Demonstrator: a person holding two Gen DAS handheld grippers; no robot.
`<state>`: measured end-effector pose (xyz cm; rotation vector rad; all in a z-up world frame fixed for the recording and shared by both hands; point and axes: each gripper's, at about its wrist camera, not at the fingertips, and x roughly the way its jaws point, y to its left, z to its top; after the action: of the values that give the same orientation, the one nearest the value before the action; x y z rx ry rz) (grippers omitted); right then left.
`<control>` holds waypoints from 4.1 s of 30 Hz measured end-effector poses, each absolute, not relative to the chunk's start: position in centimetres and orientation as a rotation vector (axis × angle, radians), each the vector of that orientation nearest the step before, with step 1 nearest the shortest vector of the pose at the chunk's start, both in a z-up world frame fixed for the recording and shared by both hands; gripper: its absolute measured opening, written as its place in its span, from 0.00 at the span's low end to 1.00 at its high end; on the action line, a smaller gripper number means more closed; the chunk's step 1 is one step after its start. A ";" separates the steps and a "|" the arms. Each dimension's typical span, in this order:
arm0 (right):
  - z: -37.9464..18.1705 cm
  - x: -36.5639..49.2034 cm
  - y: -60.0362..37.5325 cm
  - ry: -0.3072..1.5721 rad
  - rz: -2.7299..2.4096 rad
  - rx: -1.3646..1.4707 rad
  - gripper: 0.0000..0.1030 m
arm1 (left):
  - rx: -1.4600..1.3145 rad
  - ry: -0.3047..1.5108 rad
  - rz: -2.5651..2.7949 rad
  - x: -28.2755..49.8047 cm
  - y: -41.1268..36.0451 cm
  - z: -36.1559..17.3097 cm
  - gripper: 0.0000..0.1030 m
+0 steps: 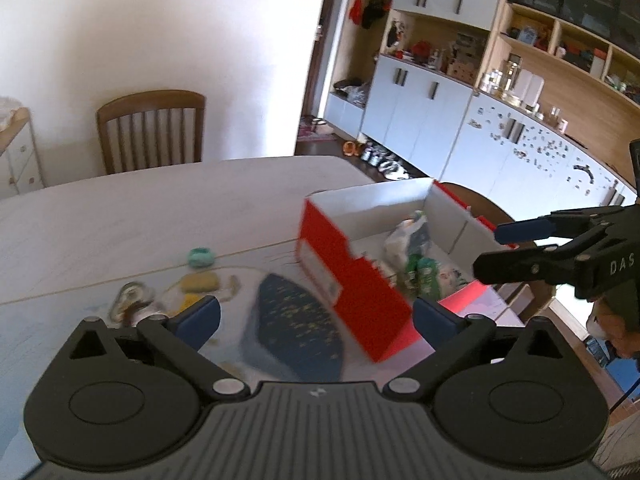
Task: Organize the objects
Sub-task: 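Withdraw both tools from the box and approach the remaining table items, then grasp the cartoon-face plush with the left gripper while the right gripper grasps the clear bead bag, then carry the plush and the clear bead bag into the red shoebox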
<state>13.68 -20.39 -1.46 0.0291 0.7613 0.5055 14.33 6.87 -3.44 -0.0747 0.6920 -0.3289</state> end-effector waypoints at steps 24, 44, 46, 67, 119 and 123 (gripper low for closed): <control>-6.3 18.6 -7.5 0.878 0.546 -0.087 0.99 | -0.122 0.801 -0.145 15.2 20.6 -11.5 1.00; -12.0 23.7 2.5 0.994 0.611 -0.214 0.90 | -0.089 0.841 -0.102 18.3 22.7 -17.1 1.00; -12.4 24.1 3.1 1.002 0.613 -0.220 0.90 | -0.088 0.839 -0.091 18.4 22.7 -17.2 1.00; -14.0 24.6 6.1 1.001 0.642 -0.321 0.62 | -0.112 0.835 -0.108 18.4 22.2 -18.0 0.65; -3.6 16.5 -9.4 0.806 0.564 -0.042 0.26 | 0.012 0.748 -0.247 15.9 11.6 -6.6 0.46; -3.2 16.1 -12.1 0.789 0.539 -0.021 0.26 | 0.035 0.743 -0.283 16.5 9.0 -6.0 0.46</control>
<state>16.06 -12.10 -3.20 -0.0211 0.7890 0.5391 16.52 8.96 -6.03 0.0351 0.7432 -0.2827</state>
